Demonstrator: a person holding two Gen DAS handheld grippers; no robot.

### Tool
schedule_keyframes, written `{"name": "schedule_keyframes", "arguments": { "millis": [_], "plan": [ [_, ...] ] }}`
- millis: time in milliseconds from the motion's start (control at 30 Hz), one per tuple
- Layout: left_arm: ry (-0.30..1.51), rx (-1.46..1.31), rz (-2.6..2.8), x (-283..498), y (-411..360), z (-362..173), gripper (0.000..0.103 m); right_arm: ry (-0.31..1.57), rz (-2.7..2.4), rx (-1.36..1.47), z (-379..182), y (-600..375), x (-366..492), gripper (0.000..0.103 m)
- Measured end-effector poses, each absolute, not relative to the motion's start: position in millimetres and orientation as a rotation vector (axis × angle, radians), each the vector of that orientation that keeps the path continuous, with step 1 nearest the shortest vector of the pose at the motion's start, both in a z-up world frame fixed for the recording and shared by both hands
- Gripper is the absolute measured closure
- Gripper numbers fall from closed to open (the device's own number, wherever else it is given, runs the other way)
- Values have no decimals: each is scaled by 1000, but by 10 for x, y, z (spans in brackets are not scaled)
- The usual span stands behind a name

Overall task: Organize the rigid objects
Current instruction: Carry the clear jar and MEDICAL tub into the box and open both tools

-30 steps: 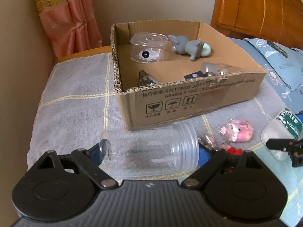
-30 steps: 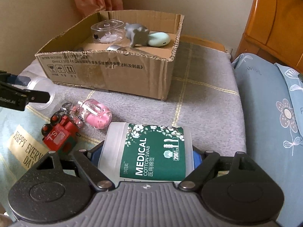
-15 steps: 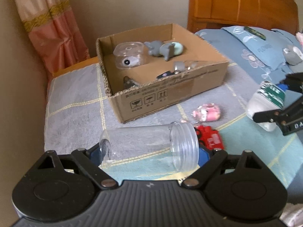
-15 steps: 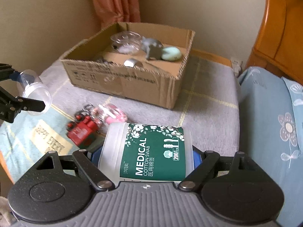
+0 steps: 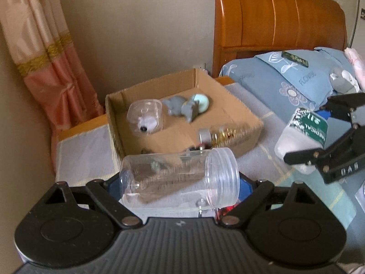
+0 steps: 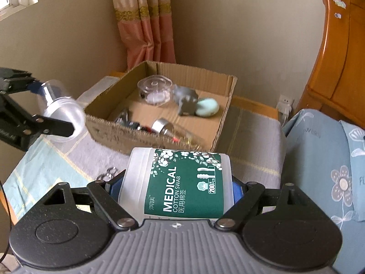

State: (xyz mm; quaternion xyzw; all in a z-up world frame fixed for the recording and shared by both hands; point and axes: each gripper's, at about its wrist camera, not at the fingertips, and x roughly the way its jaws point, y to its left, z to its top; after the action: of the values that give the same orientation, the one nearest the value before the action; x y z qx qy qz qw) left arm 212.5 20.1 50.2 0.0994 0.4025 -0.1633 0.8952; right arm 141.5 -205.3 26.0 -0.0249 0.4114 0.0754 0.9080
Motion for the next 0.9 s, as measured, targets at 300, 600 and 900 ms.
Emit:
{"name": "schedule_keyframes", "arguments": {
  "millis": [300,600,900],
  "plan": [
    [828,211,-314,2708,134,450,12,835,147,-86,357,-2062,1701,15],
    [834,167,-221,3031,221,241,8,828,141,-94,405,-2074,1933,15],
    [792,195,-219,2750,350,260,7,813,128,-78,451,-2092,2094,15]
  ]
}}
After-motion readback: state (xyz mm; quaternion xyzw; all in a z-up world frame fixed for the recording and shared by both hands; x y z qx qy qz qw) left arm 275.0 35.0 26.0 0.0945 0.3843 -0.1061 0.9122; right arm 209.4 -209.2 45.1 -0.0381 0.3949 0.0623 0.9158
